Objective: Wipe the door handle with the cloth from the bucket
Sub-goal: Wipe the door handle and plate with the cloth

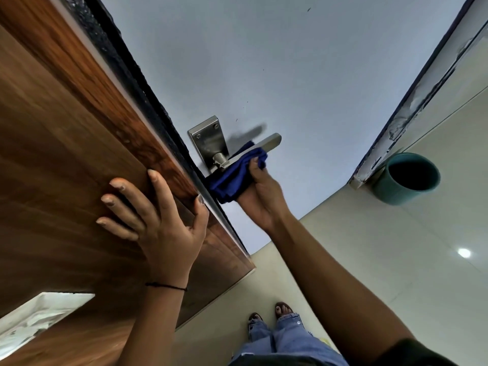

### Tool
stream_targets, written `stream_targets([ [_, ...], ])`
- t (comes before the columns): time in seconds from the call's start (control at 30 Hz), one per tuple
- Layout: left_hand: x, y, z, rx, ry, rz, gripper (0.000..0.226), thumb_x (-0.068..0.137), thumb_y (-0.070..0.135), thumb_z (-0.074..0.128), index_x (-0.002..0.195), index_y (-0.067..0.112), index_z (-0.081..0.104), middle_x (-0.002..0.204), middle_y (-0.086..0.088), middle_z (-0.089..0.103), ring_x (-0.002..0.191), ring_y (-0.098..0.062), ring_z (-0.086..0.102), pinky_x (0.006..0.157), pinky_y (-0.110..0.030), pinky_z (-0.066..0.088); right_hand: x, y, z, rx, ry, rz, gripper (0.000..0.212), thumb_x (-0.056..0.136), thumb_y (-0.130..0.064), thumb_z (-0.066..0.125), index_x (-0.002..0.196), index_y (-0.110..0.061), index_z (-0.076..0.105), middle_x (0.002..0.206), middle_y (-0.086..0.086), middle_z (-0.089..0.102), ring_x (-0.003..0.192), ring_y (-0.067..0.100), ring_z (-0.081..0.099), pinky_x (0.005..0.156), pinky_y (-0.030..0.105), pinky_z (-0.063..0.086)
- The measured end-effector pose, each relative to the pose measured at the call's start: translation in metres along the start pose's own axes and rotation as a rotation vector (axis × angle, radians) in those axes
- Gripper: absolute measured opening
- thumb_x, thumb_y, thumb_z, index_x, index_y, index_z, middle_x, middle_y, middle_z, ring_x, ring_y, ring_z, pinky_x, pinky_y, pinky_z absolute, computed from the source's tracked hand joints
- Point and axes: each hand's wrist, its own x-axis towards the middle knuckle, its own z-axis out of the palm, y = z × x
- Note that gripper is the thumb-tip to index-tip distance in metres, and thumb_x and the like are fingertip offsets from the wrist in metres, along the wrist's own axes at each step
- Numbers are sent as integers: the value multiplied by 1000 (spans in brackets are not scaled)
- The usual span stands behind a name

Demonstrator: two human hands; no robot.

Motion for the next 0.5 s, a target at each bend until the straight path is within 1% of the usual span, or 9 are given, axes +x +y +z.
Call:
stream_targets([
  [0.03,0,0,0,2,-4,6,91,89,44,54,151,19,-7,139,-35,9,139,-48,-8,113,-41,-22,-2,8,2,16,7,10,19,101,-14,40,111,-15,56,115,12,60,111,31,57,112,59,30],
  [0.07,1,0,-1,8,-6,16,91,88,43,55,151,19,-6,138,-35,10,131,-54,2,113,-41,-22,-4,13,4,25,16,12,18,101,-14,41,110,-15,57,113,11,61,111,30,56,112,59,31],
  [0.13,2,1,-1,21,-7,33,91,88,43,55,151,18,-5,138,-35,11,124,-56,9,114,-41,-21,-5,19,3,-8,43,-3,18,100,-14,43,112,-16,56,110,9,60,112,28,55,112,57,33],
  [0.2,2,1,0,24,2,23,91,88,43,55,152,19,-6,138,-35,10,131,-53,3,114,-41,-21,-4,24,1,-63,54,-17,19,100,-14,44,114,-16,55,109,7,60,109,26,56,110,54,37],
  [0.27,2,2,1,17,14,2,91,88,44,54,152,20,-7,139,-35,9,144,-36,-20,114,-42,-21,-5,27,0,-109,51,-25,20,100,-13,42,115,-16,55,111,8,60,107,24,58,107,53,41],
  [0.3,2,2,1,14,15,0,91,88,44,54,152,20,-7,139,-34,8,143,-26,-29,114,-42,-21,-6,29,0,-124,48,-30,22,101,-11,41,116,-16,55,113,8,60,108,24,59,107,53,41],
  [0.37,2,1,0,25,12,-4,92,88,45,53,152,21,-8,141,-34,6,141,-20,-33,114,-42,-21,-7,31,-2,-157,55,-47,25,100,-9,40,122,-14,53,119,10,60,111,26,59,109,55,38],
  [0.43,2,1,1,40,10,-6,92,88,47,53,152,21,-8,151,-29,-11,141,-20,-34,114,-43,-21,-6,32,-6,-233,76,-60,28,99,-6,42,124,-15,52,122,10,60,116,29,58,109,58,38],
  [0.5,1,2,2,56,22,4,93,88,49,53,152,21,-8,155,-10,-31,141,-20,-33,114,-43,-21,-7,32,-9,-342,96,-70,30,98,-3,44,123,-16,53,119,8,62,118,32,59,106,56,42],
])
